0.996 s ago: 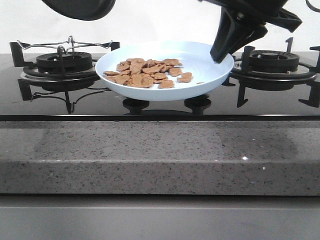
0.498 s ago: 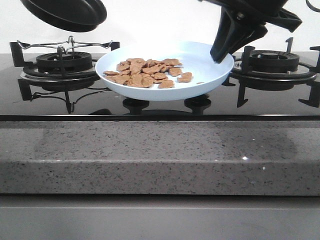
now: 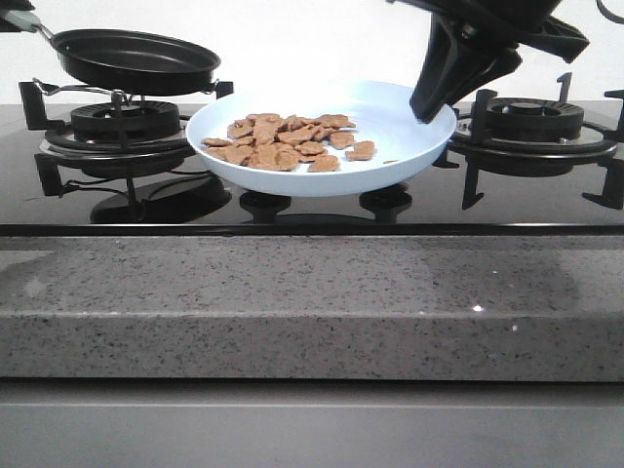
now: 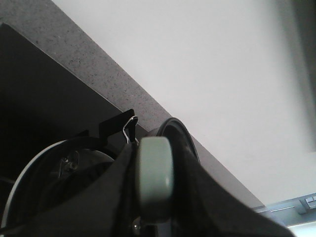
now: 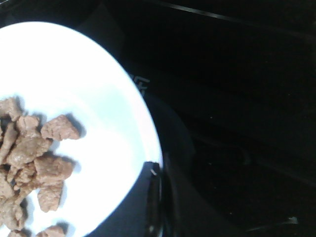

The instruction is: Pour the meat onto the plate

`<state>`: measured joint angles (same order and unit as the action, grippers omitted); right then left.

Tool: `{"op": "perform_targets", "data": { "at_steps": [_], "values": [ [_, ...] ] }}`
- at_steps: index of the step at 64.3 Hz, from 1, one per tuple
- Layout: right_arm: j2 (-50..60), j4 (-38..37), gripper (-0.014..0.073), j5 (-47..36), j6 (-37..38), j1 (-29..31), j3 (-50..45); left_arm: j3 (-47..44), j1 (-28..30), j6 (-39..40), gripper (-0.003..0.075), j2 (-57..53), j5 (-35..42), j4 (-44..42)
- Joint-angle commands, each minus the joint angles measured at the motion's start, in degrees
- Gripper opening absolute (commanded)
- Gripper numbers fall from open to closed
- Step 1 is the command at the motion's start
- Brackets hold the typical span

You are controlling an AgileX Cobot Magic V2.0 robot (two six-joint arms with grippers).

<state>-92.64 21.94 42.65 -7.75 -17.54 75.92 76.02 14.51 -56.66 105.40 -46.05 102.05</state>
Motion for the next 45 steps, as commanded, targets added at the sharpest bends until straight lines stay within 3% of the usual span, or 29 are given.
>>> {"op": "perform_targets", "data": {
  "at_steps": [1, 8, 18, 24, 35, 45],
  "values": [
    [2.87, 1.76, -0.0113, -2.36, -0.4, -0.03, 1.33, 1.83, 0.05, 0.03, -0.0008, -1.93, -2.11, 4.78],
    [2.87, 1.76, -0.0113, -2.36, -0.4, -0.03, 1.33, 1.83, 0.05, 0.03, 0.0048, -1.7, -1.42, 4.43],
    [2.87, 1.76, -0.0113, -2.36, -0.4, -0.03, 1.33, 1.83, 0.05, 0.03, 0.0292, -1.58, -0.77, 3.04],
    [2.87, 1.76, -0.0113, -2.36, -0.4, -0.03, 1.33, 1.83, 0.05, 0.03, 0.0387, -1.58, -0.21, 1.96],
    [2.87, 1.76, -0.0113, -2.36, -0.4, -0.03, 1.33, 1.83, 0.05, 0.03, 0.0499, -1.58, -0.09, 0.13],
    [2.87, 1.76, -0.0113, -2.36, -0.4, -0.03, 1.33, 1.83, 0.66, 0.03, 0.0549, -1.69, 0.51, -2.76]
  ]
}}
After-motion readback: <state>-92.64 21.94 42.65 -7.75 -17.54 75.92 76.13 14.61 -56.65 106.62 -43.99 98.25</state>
